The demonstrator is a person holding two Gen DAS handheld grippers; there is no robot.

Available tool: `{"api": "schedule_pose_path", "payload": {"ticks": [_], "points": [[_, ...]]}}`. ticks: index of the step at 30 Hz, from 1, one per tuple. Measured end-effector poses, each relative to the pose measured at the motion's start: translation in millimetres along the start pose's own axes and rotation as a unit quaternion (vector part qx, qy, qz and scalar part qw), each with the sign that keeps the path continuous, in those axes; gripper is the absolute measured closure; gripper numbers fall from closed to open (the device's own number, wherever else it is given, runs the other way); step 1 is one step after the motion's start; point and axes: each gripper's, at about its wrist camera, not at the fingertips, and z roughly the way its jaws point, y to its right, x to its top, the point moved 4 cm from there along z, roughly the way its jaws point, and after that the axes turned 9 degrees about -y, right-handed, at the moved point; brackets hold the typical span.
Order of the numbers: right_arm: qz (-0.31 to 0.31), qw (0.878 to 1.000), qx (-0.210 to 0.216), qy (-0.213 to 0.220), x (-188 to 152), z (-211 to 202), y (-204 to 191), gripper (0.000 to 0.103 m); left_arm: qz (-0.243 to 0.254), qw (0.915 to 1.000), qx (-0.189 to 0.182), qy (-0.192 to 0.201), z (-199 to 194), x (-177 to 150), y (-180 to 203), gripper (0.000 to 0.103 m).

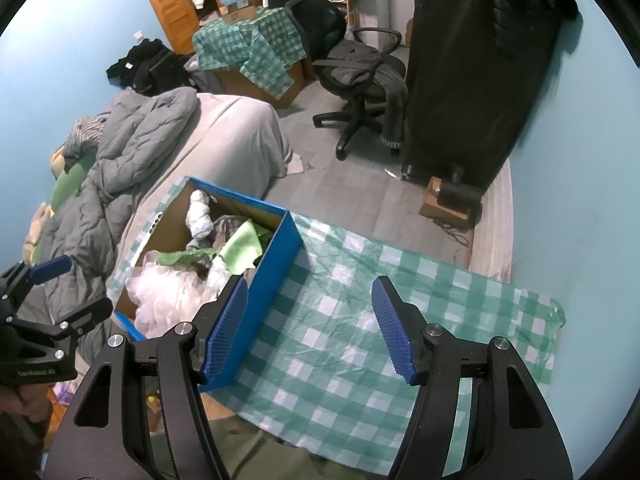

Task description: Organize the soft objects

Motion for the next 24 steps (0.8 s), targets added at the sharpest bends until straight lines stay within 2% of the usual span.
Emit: {"api": "schedule_pose_path", "payload": {"ticks": [24], "points": [[0.002,1.0,0.0,0.002,5.5,-3.6,10.0,0.039,0.001,1.0,-0.002,-0.005,3.5,6.3,5.2,0.004]]}}
